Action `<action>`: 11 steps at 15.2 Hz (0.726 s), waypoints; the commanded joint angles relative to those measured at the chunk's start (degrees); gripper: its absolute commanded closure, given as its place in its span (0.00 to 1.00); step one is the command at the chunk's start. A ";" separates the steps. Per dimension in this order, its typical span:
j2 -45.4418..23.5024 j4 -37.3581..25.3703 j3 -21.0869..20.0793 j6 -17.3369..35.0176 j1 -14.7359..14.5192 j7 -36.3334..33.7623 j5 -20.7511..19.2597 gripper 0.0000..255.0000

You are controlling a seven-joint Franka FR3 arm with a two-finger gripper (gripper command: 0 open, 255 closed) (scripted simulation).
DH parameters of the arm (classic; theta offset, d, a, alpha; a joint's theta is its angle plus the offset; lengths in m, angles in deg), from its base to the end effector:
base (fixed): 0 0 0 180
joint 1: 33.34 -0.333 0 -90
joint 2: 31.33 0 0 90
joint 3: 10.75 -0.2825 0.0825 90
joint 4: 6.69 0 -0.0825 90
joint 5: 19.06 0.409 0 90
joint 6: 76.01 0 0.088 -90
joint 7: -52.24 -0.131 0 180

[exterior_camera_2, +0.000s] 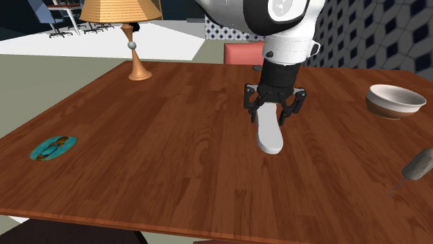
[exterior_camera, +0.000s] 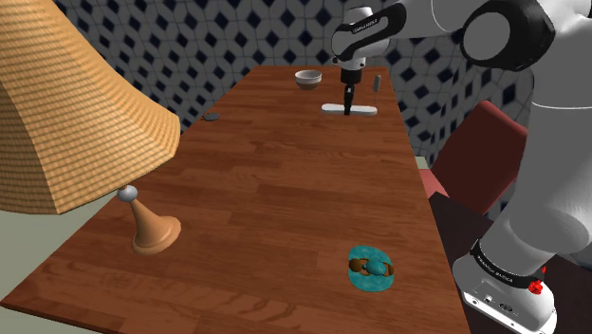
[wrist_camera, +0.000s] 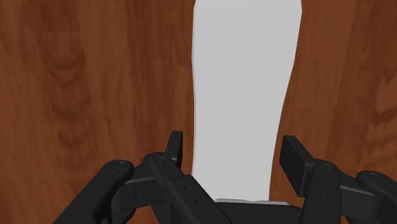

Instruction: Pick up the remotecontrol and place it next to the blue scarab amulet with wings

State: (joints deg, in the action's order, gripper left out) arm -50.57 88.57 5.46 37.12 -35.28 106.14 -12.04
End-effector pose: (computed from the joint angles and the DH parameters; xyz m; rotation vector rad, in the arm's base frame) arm 0.6471 -0.1416 0.3527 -2.9525 -1.0072 -0.0056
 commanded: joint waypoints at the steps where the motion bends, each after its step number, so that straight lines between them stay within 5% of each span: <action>1: 3.30 4.69 -0.38 1.62 -1.88 -2.26 -0.97 1.00; 11: 17.37 22.87 -4.46 6.63 -9.56 -15.08 -5.13 1.00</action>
State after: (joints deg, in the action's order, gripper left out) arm -34.22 110.24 1.52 43.46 -44.17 92.43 -16.90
